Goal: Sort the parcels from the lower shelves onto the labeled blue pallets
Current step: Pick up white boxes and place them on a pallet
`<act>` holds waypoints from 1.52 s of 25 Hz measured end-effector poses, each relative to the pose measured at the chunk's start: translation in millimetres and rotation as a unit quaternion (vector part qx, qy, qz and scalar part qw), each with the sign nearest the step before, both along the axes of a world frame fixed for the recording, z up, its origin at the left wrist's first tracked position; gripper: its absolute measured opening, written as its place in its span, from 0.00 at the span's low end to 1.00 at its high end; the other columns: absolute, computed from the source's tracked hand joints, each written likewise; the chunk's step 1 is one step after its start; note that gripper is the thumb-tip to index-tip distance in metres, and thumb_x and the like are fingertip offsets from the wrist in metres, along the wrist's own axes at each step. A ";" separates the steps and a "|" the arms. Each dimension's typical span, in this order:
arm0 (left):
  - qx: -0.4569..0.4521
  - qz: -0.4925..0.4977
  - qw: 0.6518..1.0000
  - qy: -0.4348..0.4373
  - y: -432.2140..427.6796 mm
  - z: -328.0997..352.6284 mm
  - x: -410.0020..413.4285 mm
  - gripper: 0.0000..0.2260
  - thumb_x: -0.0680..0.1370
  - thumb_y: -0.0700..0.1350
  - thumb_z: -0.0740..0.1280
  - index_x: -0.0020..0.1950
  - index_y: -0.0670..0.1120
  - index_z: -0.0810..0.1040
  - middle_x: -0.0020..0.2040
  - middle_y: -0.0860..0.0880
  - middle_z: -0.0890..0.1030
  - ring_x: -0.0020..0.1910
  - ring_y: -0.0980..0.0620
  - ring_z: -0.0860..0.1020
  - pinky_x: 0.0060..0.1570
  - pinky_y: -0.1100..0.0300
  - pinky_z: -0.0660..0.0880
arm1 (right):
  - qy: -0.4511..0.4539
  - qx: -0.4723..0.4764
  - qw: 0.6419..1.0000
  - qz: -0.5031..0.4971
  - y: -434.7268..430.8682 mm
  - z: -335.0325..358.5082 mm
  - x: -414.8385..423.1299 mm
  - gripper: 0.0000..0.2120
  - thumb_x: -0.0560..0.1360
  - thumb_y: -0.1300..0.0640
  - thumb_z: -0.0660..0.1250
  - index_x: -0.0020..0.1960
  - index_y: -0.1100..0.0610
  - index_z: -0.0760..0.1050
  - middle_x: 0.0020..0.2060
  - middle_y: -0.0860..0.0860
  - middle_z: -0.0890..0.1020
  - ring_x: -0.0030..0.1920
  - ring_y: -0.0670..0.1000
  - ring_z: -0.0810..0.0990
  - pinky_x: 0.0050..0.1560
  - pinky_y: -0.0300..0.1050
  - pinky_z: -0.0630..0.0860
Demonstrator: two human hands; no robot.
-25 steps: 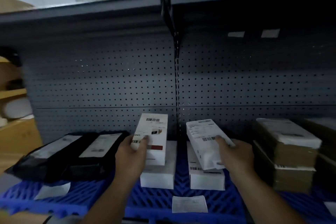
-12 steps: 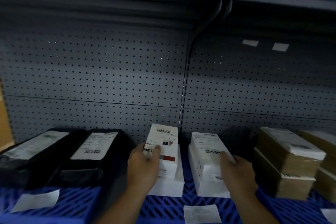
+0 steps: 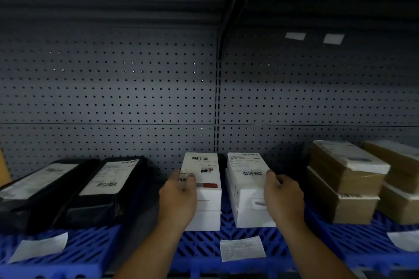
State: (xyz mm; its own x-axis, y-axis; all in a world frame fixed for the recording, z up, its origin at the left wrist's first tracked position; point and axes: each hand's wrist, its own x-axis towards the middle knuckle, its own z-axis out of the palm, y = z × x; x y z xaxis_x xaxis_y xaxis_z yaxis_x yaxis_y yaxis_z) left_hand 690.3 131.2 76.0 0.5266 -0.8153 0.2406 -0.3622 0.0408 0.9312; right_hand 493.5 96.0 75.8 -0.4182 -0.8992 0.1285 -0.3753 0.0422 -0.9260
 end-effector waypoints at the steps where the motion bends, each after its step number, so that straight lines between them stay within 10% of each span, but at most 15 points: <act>1: 0.002 0.003 1.000 -0.002 0.8 0.1 -0.9 0.13 0.83 0.47 0.63 0.65 0.44 0.79 0.48 0.52 0.81 0.45 0.53 0.79 0.45 0.61 0.73 | 0.004 -0.003 1.000 0.005 -0.5 1.2 -0.4 0.22 0.72 0.36 0.55 0.45 0.50 0.79 0.41 0.51 0.83 0.42 0.57 0.82 0.49 0.60 0.81; 8: 0.007 0.011 1.000 -0.006 6.2 2.9 -3.2 0.14 0.84 0.46 0.62 0.65 0.42 0.79 0.57 0.47 0.82 0.44 0.55 0.76 0.39 0.64 0.70 | 0.017 -0.041 0.999 0.010 -12.2 -2.1 -3.1 0.19 0.80 0.45 0.59 0.35 0.53 0.74 0.37 0.54 0.82 0.39 0.57 0.81 0.45 0.55 0.80; 15: 0.008 0.030 0.999 0.004 5.1 3.9 -5.8 0.14 0.84 0.46 0.61 0.67 0.44 0.78 0.49 0.51 0.78 0.42 0.55 0.77 0.40 0.63 0.73 | -0.012 -0.057 0.997 0.055 -0.6 -4.2 -11.4 0.18 0.81 0.43 0.61 0.55 0.57 0.78 0.50 0.55 0.83 0.41 0.50 0.80 0.36 0.45 0.76; 18: 0.000 0.034 0.999 0.005 5.9 2.3 -6.6 0.14 0.84 0.44 0.60 0.68 0.43 0.77 0.47 0.52 0.78 0.45 0.53 0.78 0.44 0.60 0.73 | 0.011 -0.062 0.994 0.094 11.4 -16.7 -4.0 0.39 0.71 0.29 0.66 0.76 0.46 0.63 0.67 0.50 0.77 0.61 0.53 0.79 0.56 0.53 0.80; 23: 0.001 0.039 0.999 0.000 5.4 2.4 -8.8 0.15 0.84 0.44 0.61 0.68 0.41 0.78 0.55 0.47 0.82 0.43 0.55 0.78 0.42 0.63 0.73 | 0.080 -0.102 0.985 0.111 20.3 -25.0 -0.8 0.55 0.56 0.21 0.70 0.77 0.43 0.59 0.70 0.45 0.72 0.69 0.50 0.72 0.65 0.56 0.76; 30: -0.005 0.019 0.986 -0.167 32.4 -16.7 -13.4 0.45 0.69 0.77 0.63 0.80 0.58 0.56 0.77 0.55 0.65 0.71 0.53 0.71 0.65 0.44 0.76 | 0.095 -0.113 0.981 0.123 20.1 -26.8 -3.5 0.51 0.55 0.24 0.74 0.72 0.39 0.61 0.66 0.41 0.74 0.63 0.45 0.75 0.58 0.50 0.80; 38: -0.013 0.041 0.962 -0.271 38.7 -27.5 -18.3 0.50 0.65 0.77 0.65 0.80 0.52 0.57 0.78 0.58 0.61 0.74 0.55 0.68 0.61 0.51 0.78 | 0.089 -0.143 0.978 0.121 16.8 -32.2 -5.9 0.50 0.58 0.27 0.75 0.74 0.41 0.61 0.68 0.44 0.74 0.65 0.48 0.76 0.58 0.51 0.80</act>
